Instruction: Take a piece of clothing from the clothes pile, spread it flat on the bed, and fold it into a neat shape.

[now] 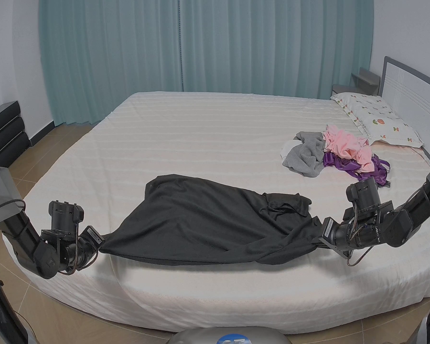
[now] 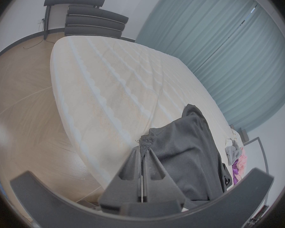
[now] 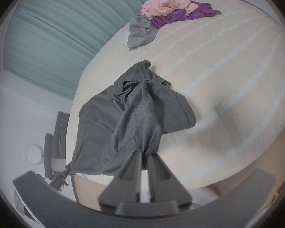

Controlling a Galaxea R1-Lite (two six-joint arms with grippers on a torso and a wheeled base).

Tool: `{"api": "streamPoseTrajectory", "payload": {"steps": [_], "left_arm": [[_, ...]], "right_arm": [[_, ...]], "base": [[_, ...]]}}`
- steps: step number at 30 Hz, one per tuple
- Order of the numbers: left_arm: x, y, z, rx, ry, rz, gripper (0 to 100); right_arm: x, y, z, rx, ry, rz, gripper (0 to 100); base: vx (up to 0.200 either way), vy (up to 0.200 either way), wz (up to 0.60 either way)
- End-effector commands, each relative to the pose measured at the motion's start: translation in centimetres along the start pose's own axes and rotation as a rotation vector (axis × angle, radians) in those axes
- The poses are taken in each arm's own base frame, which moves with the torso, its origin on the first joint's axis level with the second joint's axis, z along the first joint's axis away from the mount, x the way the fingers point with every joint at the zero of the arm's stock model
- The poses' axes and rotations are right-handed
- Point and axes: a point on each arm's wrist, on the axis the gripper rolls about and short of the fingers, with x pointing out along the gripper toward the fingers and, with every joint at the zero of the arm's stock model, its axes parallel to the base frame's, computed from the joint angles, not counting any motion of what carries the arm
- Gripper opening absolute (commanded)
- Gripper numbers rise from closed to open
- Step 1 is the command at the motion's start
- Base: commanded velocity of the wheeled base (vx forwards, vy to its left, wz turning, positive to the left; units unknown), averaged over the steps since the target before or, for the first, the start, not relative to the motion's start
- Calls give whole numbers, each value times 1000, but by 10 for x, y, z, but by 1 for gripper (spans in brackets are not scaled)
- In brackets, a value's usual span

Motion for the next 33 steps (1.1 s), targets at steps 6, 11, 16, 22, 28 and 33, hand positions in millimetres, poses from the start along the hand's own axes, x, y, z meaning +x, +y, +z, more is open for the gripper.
{"api": "streamPoseTrajectory", "payload": {"steps": [6, 11, 16, 22, 28, 33], "left_arm": [[-26, -3, 7, 30, -7, -15, 0], [-24, -2, 6, 31, -1, -10, 0], [-23, -2, 6, 30, 0, -9, 0], [-22, -2, 6, 29, 2, -10, 0], [-19, -1, 4, 30, 6, -4, 0], [-17, -1, 4, 31, 11, 2, 0]], "right_arm": [[-1, -22, -13, -62, 46, -66, 100], [27, -39, -4, -30, 28, -97, 100], [56, -50, 8, -17, -42, -59, 100], [69, -45, 24, -6, -83, -34, 100], [79, -35, 44, -7, -124, -7, 100], [90, -31, 46, -16, -109, -11, 0]], "base": [[0, 0, 0], [0, 0, 0], [0, 0, 0], [0, 0, 0], [0, 0, 0], [0, 0, 0]]}}
